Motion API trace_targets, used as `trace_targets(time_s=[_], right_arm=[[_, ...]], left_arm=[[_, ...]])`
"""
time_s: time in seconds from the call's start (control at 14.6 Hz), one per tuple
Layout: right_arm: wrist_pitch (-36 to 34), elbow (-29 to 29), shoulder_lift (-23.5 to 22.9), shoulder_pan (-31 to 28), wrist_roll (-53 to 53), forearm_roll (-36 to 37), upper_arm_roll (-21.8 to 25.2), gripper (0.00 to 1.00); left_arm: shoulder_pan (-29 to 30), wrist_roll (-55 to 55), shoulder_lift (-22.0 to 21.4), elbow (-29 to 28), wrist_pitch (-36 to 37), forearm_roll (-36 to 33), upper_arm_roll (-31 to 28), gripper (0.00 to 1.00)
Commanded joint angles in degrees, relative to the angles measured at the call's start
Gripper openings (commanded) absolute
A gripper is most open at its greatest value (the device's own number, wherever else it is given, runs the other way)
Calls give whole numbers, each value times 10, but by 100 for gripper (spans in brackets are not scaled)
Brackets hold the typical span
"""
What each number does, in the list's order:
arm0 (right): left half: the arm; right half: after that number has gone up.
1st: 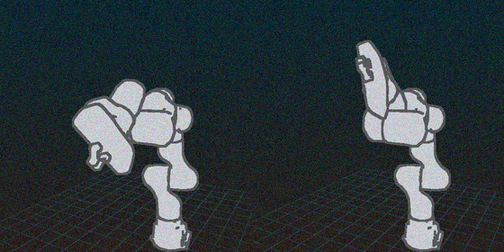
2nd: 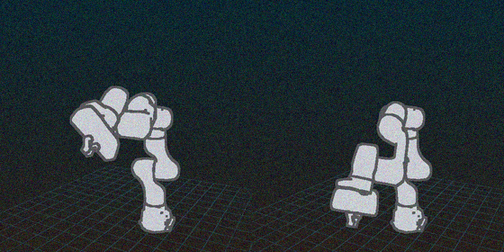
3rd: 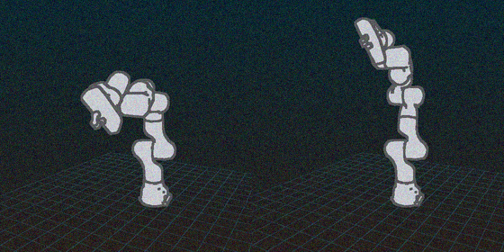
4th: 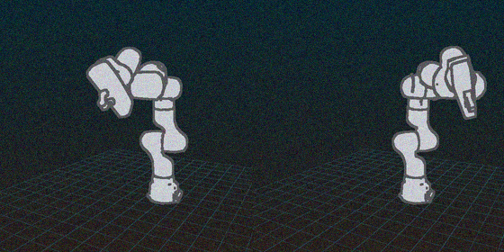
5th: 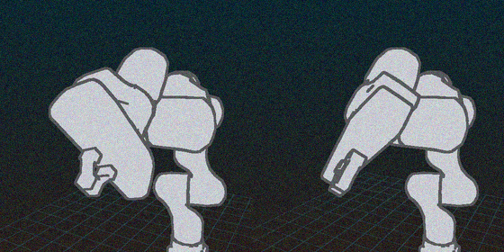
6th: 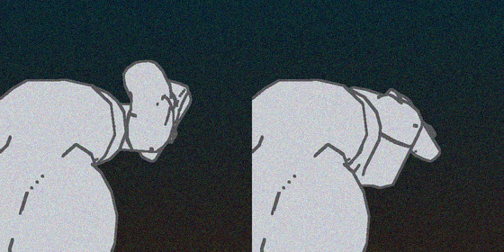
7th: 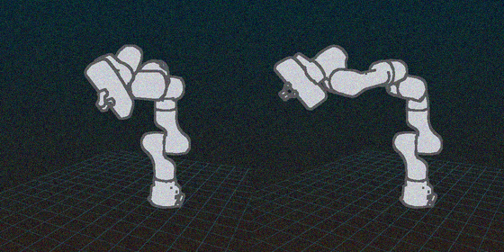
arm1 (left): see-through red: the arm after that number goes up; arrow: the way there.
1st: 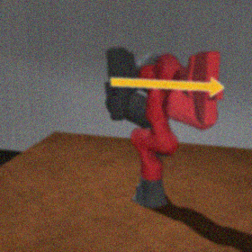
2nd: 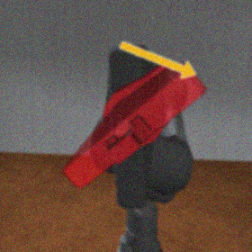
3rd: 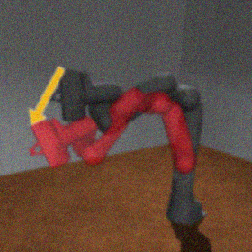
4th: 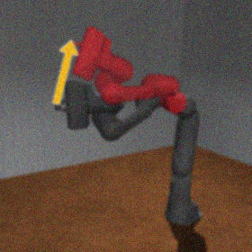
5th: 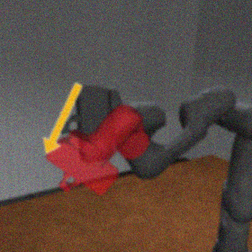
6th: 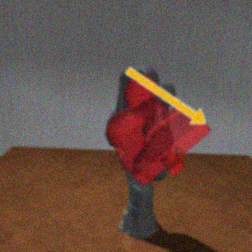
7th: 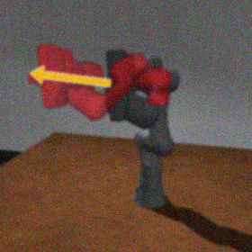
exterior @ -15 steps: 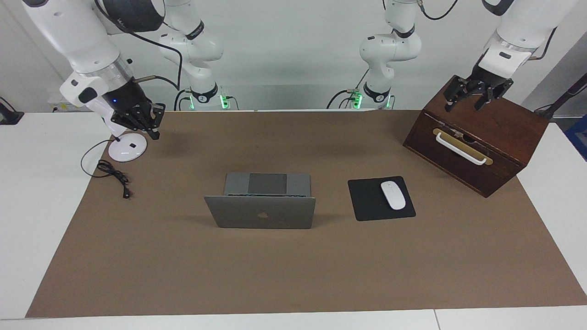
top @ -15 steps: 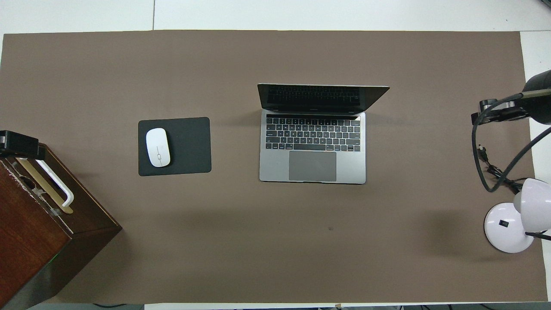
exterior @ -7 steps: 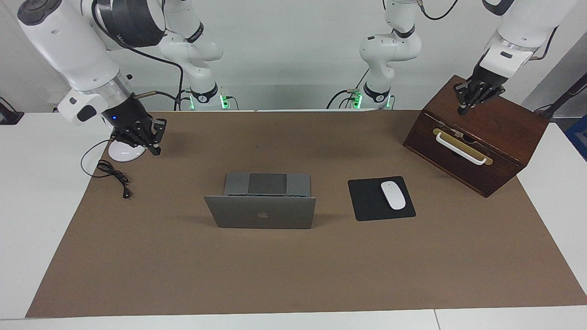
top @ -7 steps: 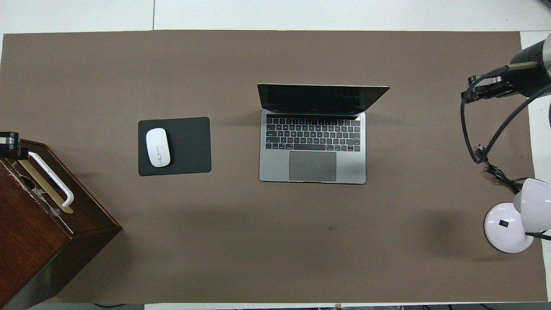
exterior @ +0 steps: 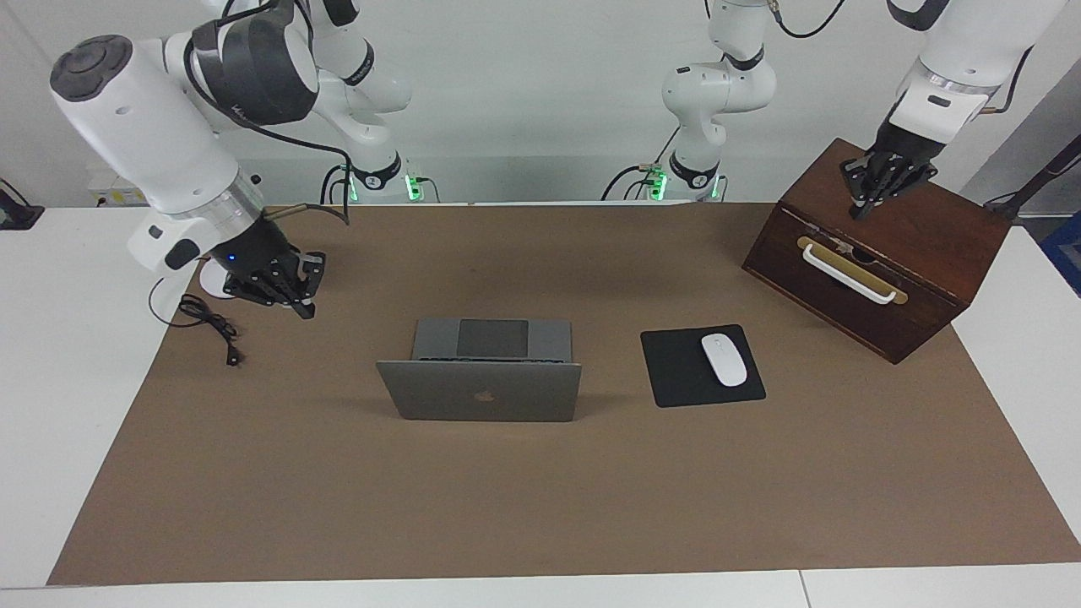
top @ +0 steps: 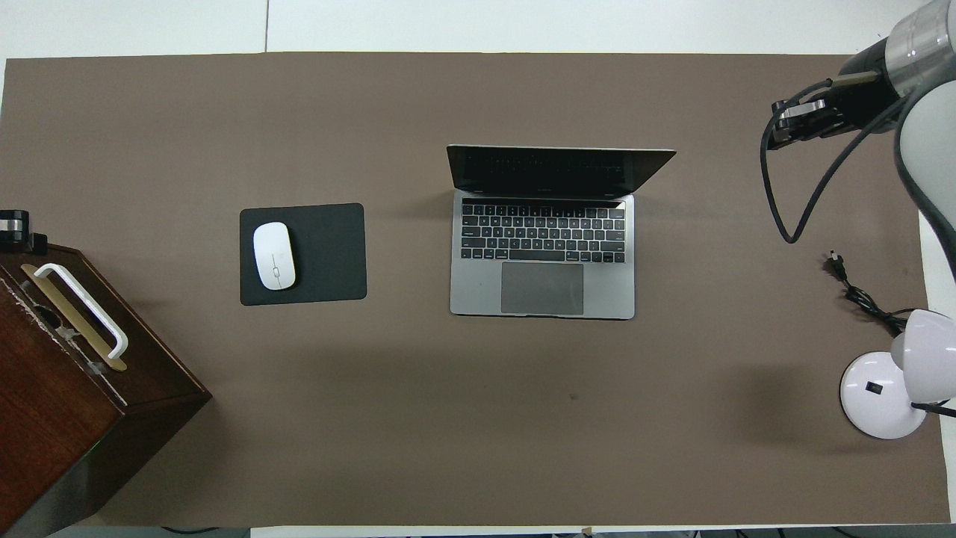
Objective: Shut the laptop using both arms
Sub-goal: 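Move the right gripper toward the laptop lid while the left gripper advances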
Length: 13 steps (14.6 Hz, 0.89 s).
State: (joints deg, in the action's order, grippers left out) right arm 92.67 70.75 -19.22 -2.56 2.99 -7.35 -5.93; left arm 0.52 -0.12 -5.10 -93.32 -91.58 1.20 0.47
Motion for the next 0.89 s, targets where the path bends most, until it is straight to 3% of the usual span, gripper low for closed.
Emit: trace_targets(time_s=[0.0,0.27,0.82], right_arm=[[-6,-75,-53,-10,11,-4,-26,0],[27,-104,-93,-9,9,-1,-49,0],[142,-105,-141,8,-24,1,-69,0]], left_arm=[[3,-3,-6,-24,-44,6,2,0],[-8,-6,-32,-96,-124,31,9,0],[-123,2,-156,-362,-359,85,8,0]])
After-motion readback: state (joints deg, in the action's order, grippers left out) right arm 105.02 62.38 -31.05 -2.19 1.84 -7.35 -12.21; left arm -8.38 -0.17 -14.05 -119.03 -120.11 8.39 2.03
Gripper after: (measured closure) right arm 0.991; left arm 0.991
